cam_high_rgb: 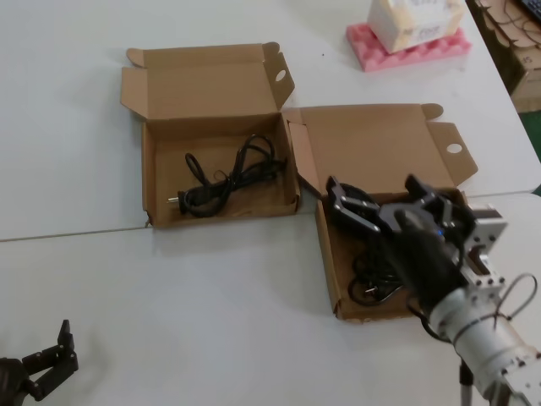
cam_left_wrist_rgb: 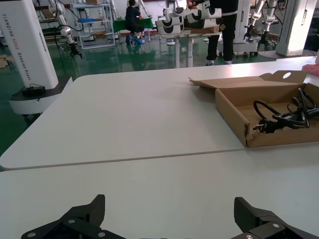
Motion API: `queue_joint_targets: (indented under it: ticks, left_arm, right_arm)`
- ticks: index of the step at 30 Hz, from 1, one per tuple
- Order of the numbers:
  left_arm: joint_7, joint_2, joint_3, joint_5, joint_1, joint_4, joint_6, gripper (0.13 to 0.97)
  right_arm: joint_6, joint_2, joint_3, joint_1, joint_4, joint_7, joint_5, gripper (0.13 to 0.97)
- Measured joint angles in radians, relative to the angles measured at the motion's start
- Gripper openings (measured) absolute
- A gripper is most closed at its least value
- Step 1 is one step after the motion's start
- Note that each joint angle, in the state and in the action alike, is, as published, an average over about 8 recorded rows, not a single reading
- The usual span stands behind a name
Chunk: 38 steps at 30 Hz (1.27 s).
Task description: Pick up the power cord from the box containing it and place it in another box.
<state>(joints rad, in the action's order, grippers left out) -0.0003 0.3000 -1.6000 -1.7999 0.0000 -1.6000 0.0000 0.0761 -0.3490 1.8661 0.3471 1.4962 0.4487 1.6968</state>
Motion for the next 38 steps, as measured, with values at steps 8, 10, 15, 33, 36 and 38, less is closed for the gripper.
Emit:
queue_joint_targets:
  ticks: [8, 10, 15, 33, 36, 38]
  left_arm:
    - [0.0, 0.0, 0.0, 0.0, 0.0, 0.0, 0.0, 0.945]
    - [0.0, 0.0, 0.0, 0.0, 0.0, 0.0, 0.0, 0.95]
    - [0.001, 0.0, 0.0, 0.0, 0.0, 0.0, 0.0, 0.963]
    - [0.0, 0.0, 0.0, 0.0, 0.0, 0.0, 0.0, 0.966]
    - [0.0, 0.0, 0.0, 0.0, 0.0, 0.0, 0.0, 0.966]
    - [0.0, 0.0, 0.0, 0.0, 0.0, 0.0, 0.0, 0.966]
  right_arm:
    - [-0.023, 0.015, -0.08, -0.103, 0.031, 0.0, 0.031, 0.966]
    - [-0.028, 0.018, -0.1, -0.13, 0.039, 0.0, 0.039, 0.966]
    - [-0.043, 0.027, -0.149, -0.194, 0.058, 0.0, 0.058, 0.966]
    - [-0.069, 0.044, -0.241, -0.314, 0.094, 0.0, 0.093, 0.966]
    - [-0.069, 0.044, -0.241, -0.314, 0.094, 0.0, 0.093, 0.966]
    - [-0.069, 0.044, -0.241, -0.314, 0.094, 0.0, 0.094, 0.966]
